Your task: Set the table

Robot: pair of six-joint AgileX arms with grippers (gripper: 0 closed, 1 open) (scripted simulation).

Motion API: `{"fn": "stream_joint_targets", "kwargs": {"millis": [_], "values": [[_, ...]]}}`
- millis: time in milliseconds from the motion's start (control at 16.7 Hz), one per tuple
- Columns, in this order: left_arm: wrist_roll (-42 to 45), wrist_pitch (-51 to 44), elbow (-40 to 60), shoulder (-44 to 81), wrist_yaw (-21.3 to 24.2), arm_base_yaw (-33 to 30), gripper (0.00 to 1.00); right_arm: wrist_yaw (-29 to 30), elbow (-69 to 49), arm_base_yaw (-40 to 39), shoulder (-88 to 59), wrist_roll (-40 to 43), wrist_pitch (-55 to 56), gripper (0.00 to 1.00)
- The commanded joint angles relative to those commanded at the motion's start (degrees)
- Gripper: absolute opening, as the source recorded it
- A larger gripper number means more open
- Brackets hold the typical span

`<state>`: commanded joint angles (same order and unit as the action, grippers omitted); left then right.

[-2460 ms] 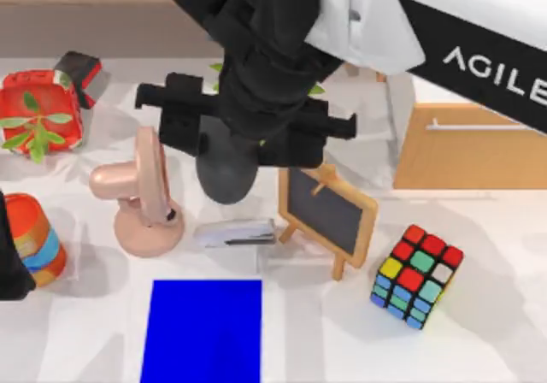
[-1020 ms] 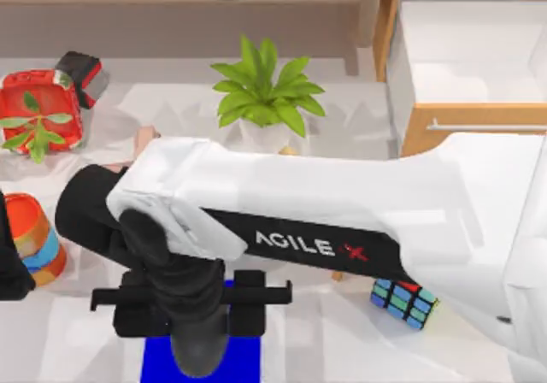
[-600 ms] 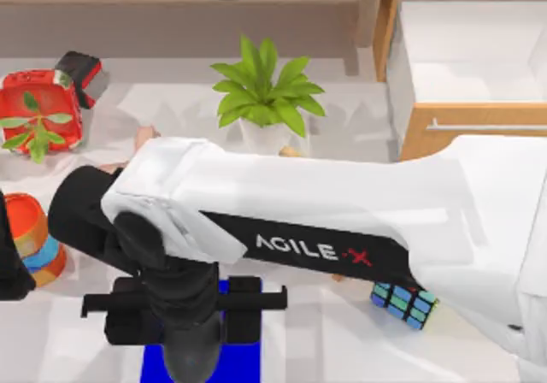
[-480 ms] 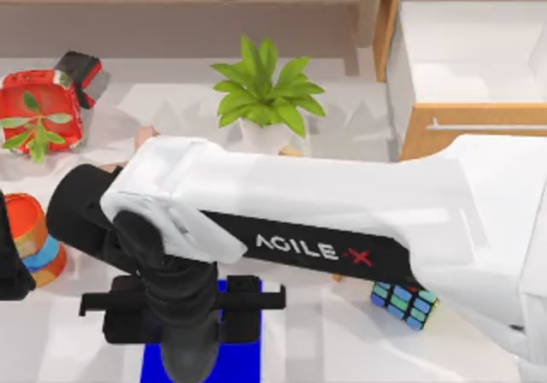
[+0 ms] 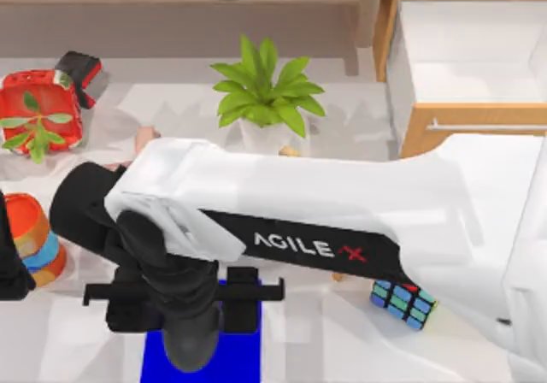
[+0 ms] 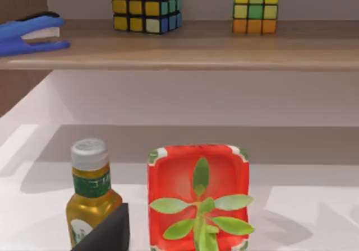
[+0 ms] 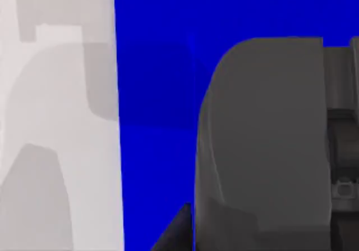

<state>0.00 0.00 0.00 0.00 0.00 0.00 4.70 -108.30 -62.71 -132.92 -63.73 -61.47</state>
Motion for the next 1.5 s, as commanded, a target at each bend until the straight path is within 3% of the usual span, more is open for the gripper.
{"fn": "stream_joint_targets", "kwargs": {"millis": [420,1200,1500], "values": [[0.0,0.0,0.0,0.0,0.0,0.0,1.0,0.85,0.9,0.55,-1.12,0.0,0.67,0.0],[0.0,0.0,0.0,0.0,0.0,0.0,1.0,0.85,0.9,0.55,-1.12,0.0,0.67,0.98],[0.0,0.0,0.0,0.0,0.0,0.0,1.0,0.85,0.9,0.55,-1.12,0.0,0.67,1.0]]}}
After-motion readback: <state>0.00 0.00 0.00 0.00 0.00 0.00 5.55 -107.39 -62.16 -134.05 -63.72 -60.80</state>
